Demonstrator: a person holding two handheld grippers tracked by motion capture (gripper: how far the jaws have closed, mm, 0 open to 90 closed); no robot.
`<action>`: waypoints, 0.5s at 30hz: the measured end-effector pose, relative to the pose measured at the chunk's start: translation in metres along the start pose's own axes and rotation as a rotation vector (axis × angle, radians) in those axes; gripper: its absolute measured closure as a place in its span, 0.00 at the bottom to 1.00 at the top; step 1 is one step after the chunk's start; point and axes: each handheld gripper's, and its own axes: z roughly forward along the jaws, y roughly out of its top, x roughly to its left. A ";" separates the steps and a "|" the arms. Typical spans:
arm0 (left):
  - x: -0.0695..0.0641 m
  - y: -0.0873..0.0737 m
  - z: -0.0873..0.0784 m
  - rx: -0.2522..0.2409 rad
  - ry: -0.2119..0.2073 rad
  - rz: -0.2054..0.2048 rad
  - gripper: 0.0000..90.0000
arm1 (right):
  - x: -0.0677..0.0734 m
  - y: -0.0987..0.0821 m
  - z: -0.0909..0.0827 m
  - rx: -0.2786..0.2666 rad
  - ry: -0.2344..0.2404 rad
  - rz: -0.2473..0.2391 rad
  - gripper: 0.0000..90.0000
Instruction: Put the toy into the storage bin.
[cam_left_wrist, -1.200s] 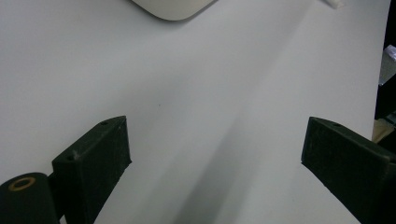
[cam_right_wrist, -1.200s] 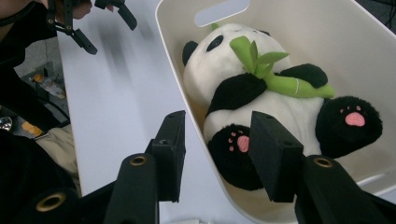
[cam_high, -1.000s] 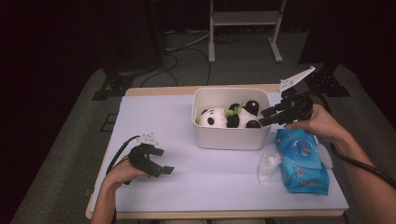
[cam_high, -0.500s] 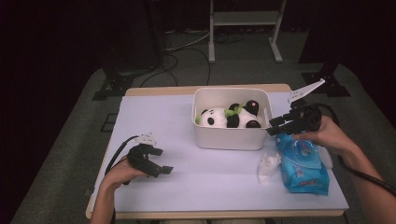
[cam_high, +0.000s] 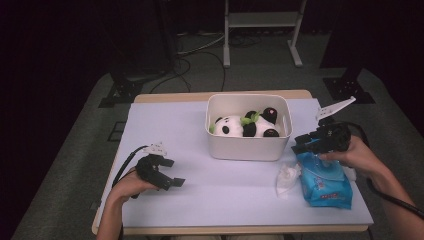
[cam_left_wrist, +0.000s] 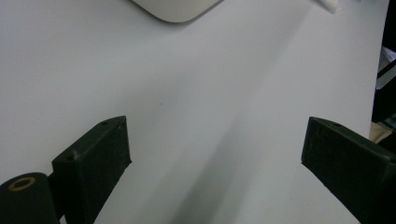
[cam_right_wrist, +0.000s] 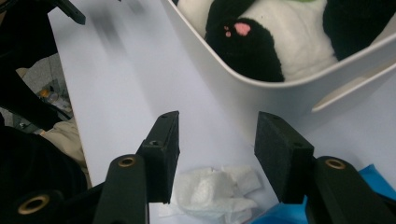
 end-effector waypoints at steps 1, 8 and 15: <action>0.000 0.000 0.000 -0.001 0.000 0.000 0.08 | -0.001 -0.003 0.000 -0.001 -0.002 0.002 0.54; 0.000 -0.001 0.000 -0.002 0.001 0.000 0.08 | -0.004 -0.022 0.002 -0.014 -0.001 0.040 0.53; 0.000 -0.001 0.001 0.004 -0.001 -0.005 0.08 | -0.006 -0.036 0.003 -0.020 -0.001 0.063 0.53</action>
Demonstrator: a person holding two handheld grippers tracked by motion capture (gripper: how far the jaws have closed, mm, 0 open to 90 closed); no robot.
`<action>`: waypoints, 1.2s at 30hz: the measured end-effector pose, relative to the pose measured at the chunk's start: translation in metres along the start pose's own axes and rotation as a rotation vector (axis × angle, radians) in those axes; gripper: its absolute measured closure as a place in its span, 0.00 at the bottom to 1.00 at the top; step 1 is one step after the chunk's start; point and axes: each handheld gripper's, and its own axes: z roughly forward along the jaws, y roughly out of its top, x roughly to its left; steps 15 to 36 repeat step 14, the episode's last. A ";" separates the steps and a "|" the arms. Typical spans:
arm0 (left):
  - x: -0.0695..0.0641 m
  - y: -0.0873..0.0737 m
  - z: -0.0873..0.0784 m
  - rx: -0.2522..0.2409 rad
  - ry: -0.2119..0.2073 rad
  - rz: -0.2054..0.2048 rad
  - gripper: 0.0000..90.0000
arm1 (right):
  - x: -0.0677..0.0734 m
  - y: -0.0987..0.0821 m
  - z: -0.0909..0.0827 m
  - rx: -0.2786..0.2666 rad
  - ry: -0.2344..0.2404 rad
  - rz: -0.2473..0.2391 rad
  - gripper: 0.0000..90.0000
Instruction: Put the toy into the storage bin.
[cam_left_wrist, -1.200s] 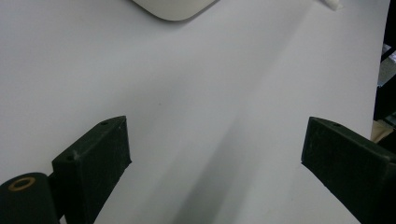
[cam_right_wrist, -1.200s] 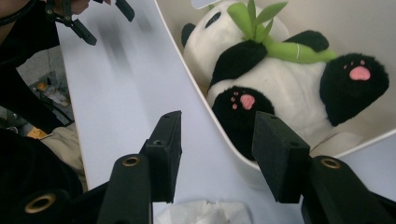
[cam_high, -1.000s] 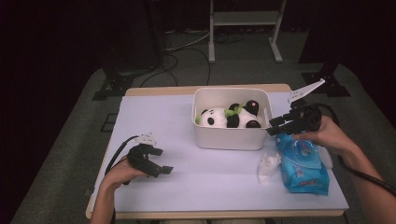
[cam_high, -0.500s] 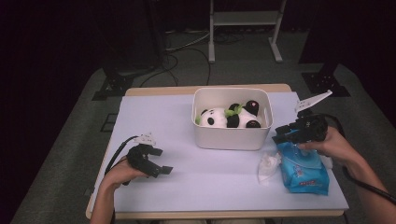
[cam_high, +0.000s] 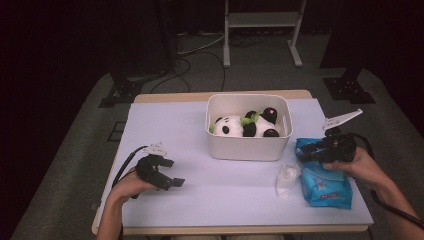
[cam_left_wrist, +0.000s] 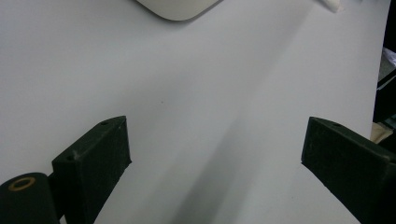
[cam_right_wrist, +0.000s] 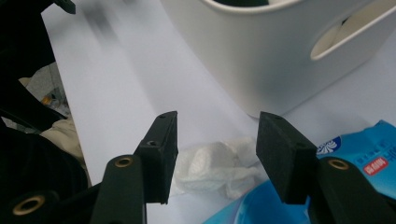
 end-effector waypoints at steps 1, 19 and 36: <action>0.000 0.000 0.000 0.000 0.000 0.000 0.08 | 0.000 -0.002 0.000 -0.001 0.001 0.006 0.52; 0.000 0.001 -0.001 -0.009 0.000 0.006 0.08 | 0.002 -0.020 0.003 -0.003 0.010 0.019 0.50; 0.000 0.001 -0.001 -0.009 0.000 0.006 0.08 | 0.002 -0.020 0.003 -0.003 0.010 0.019 0.50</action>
